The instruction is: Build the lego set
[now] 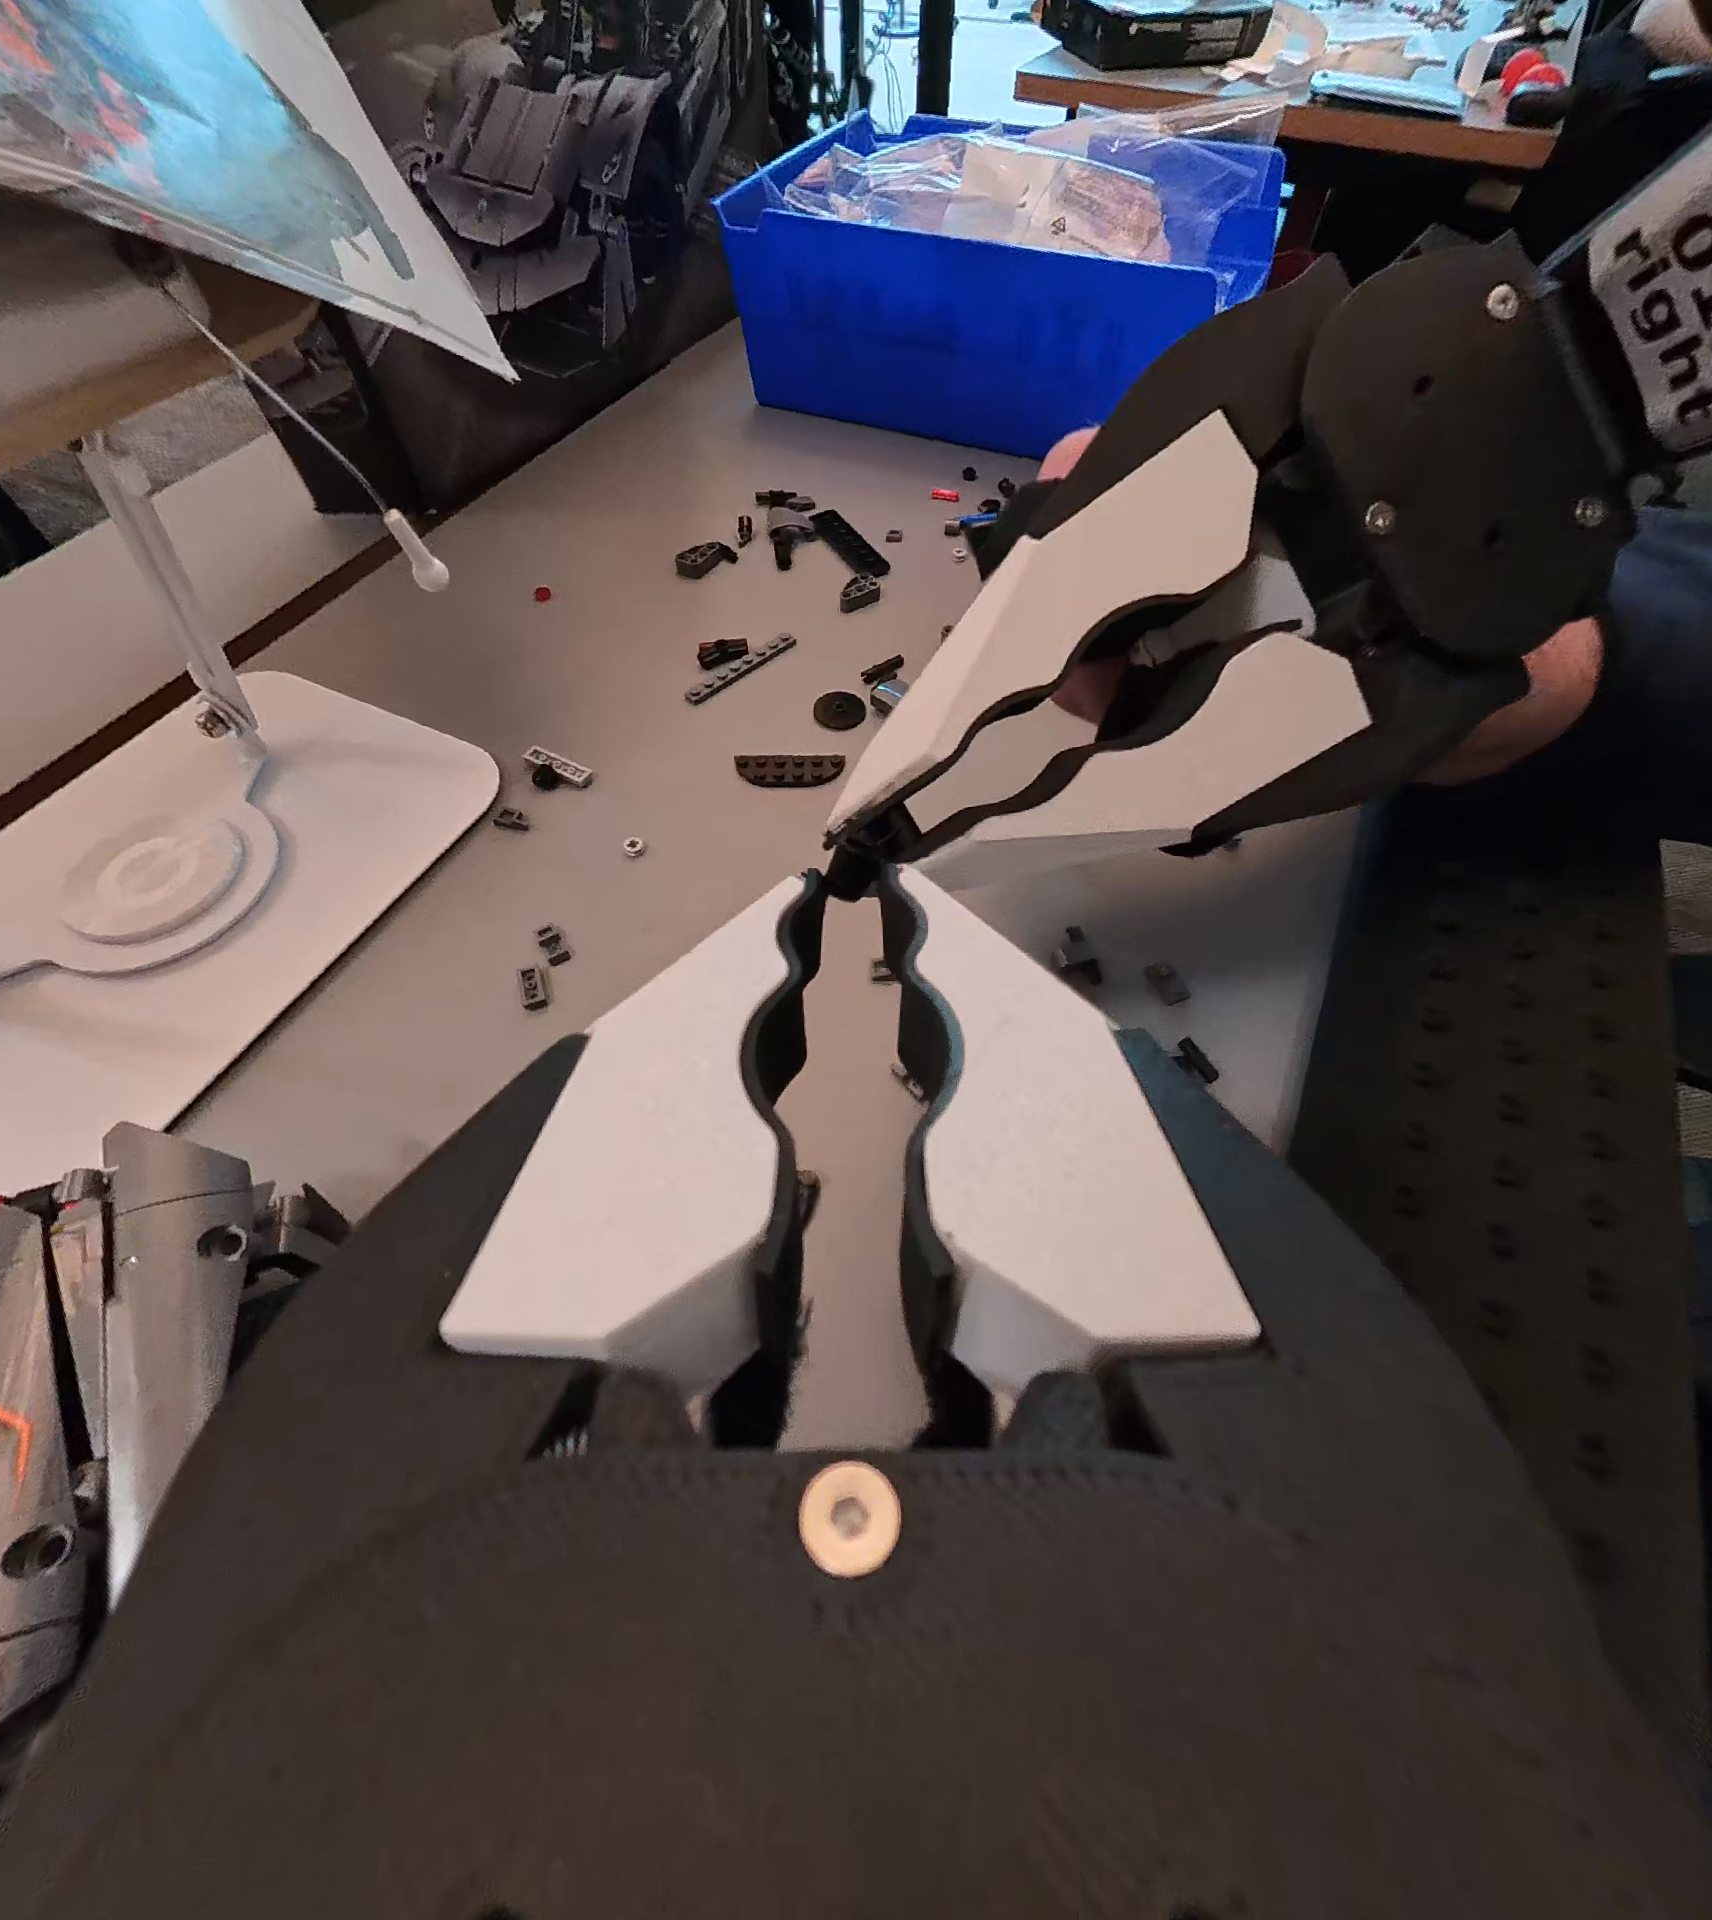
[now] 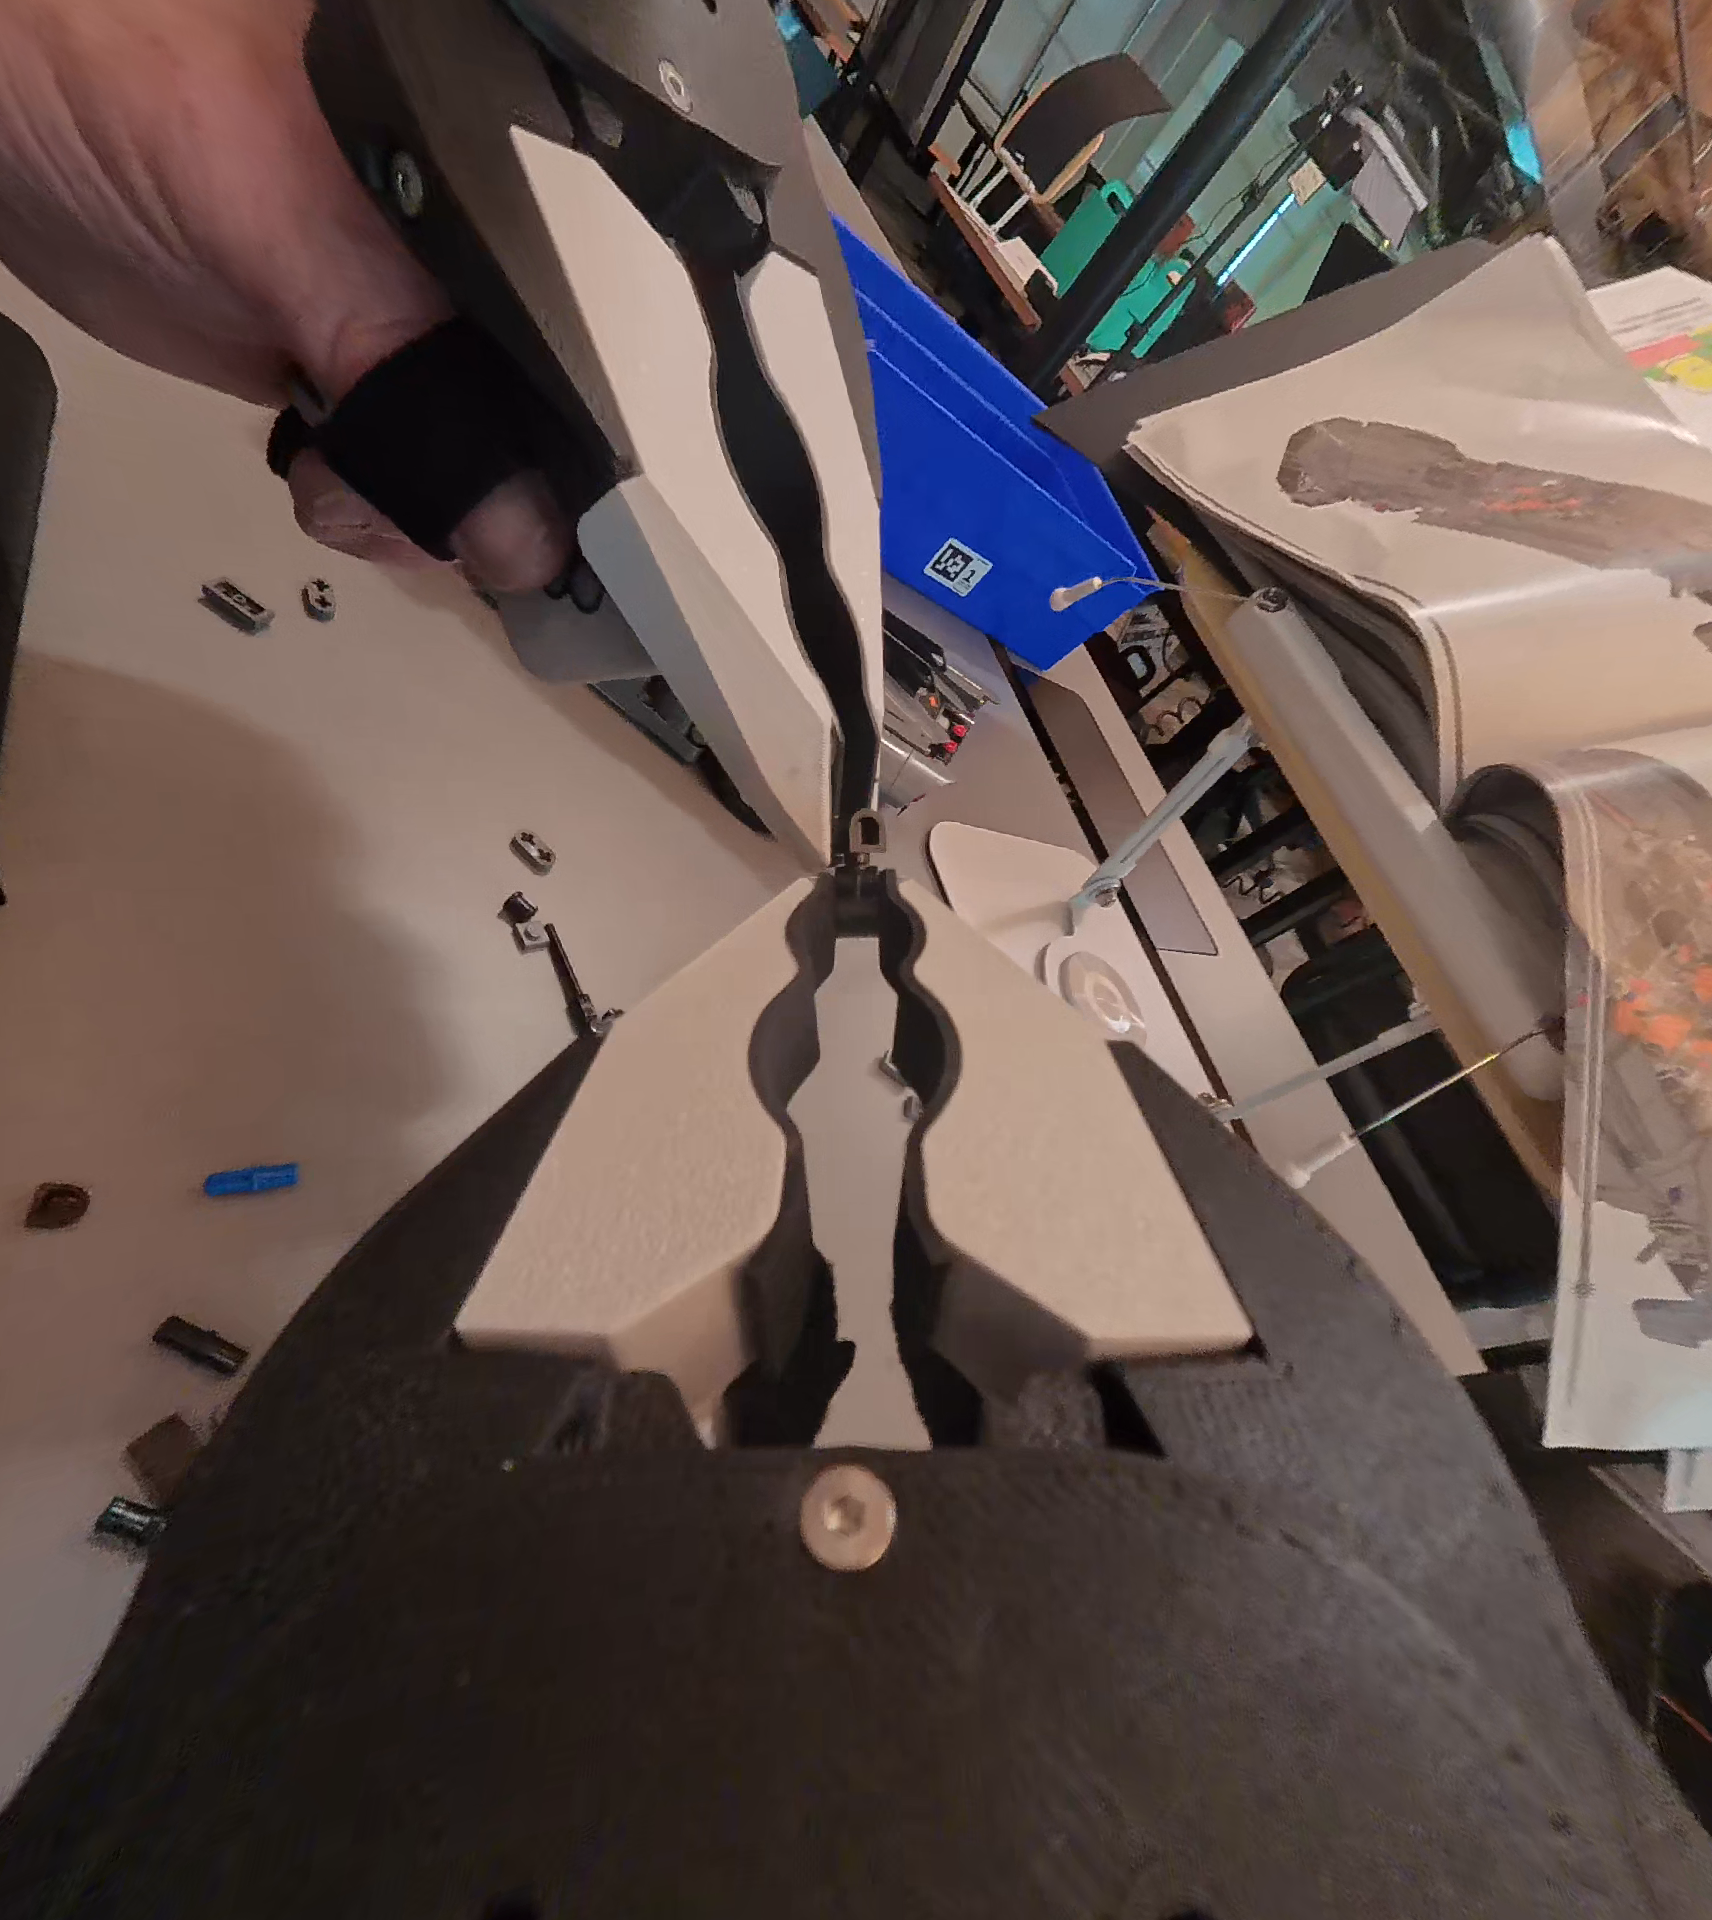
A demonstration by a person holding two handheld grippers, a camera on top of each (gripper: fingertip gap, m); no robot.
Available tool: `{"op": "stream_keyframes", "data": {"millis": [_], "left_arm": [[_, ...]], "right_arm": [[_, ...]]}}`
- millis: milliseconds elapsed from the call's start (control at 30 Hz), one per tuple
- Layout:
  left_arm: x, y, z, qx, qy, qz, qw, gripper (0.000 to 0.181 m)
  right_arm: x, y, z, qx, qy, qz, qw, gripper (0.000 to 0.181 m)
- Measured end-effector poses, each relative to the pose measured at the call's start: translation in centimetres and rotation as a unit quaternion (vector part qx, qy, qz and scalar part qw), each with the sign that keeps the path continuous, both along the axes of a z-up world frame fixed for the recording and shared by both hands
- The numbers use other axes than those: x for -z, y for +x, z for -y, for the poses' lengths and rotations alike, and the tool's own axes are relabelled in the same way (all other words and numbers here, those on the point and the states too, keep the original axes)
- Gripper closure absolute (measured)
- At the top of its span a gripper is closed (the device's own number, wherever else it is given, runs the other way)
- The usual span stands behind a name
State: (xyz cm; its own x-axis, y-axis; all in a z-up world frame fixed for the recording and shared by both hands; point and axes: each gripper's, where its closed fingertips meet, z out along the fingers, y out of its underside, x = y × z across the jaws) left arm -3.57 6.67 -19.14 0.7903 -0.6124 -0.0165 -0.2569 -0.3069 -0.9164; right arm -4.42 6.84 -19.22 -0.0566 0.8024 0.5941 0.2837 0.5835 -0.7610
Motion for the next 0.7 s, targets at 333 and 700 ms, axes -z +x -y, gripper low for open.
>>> {"op": "stream_keyframes", "data": {"millis": [333,700], "left_arm": [[-0.03,0.25,0.39,0.028,-0.059,0.090,0.994,0.174],[0.25,0.28,0.50,0.050,-0.123,0.167,0.977,0.163]], "right_arm": [[-0.24,0.06,0.16,0.024,0.157,0.008,0.987,0.176],[-0.48,0.11,0.30,0.017,0.128,-0.001,0.992,0.176]]}}
